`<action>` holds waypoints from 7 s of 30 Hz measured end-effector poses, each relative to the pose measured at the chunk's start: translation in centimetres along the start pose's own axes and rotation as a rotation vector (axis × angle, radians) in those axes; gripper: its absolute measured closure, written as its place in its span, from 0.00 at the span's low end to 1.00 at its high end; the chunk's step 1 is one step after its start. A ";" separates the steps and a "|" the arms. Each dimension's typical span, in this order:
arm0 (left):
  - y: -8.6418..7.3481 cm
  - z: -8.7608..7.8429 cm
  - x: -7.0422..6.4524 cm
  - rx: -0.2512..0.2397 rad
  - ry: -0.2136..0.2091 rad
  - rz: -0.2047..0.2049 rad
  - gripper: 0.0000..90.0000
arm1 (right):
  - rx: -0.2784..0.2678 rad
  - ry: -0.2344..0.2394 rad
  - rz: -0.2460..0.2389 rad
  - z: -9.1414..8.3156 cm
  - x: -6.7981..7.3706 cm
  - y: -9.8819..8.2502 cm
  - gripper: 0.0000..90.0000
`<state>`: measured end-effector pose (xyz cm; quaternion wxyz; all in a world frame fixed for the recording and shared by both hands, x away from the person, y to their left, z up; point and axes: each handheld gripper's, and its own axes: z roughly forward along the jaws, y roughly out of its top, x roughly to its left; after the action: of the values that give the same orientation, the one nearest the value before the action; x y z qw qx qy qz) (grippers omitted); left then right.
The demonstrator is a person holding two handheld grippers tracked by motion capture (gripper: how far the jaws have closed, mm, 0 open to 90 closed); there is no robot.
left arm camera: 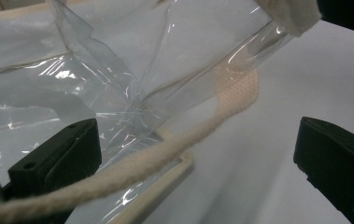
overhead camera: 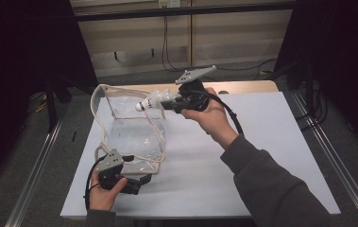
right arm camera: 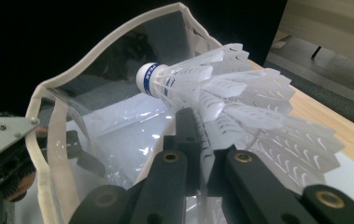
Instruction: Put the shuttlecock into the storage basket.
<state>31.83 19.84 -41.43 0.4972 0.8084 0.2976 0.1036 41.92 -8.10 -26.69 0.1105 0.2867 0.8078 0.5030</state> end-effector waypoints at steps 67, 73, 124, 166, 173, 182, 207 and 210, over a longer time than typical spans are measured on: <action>-0.1 -0.1 0.0 -0.010 -0.010 -0.006 0.01 | 0.057 0.026 -0.043 7.7 4.2 1.7 0.98; -0.1 -0.1 0.0 -0.009 -0.010 -0.005 0.01 | 0.068 0.030 -0.049 8.2 4.6 1.6 0.98; -0.1 0.0 0.0 -0.019 -0.009 -0.007 0.01 | 0.095 0.031 -0.032 11.6 5.7 0.7 0.98; -0.1 0.0 0.1 -0.016 -0.014 -0.008 0.01 | 0.095 0.011 -0.001 12.9 6.4 0.8 0.98; -0.1 0.0 0.1 -0.022 -0.013 -0.013 0.01 | 0.091 0.010 -0.007 13.1 6.8 0.9 0.98; -0.1 0.0 0.2 -0.022 -0.014 -0.015 0.01 | 0.086 0.012 0.009 13.4 6.7 0.9 0.98; -0.1 -0.1 0.1 -0.022 -0.014 -0.013 0.01 | 0.126 -0.021 -0.002 13.7 6.4 0.6 0.98; -0.2 -0.1 0.1 -0.022 -0.013 -0.013 0.01 | 0.116 -0.017 0.002 14.0 6.5 0.6 0.98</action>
<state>31.82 20.08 -41.51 0.5089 0.8014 0.2986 0.0982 43.40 6.29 -32.04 0.1001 0.2978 0.8343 0.4531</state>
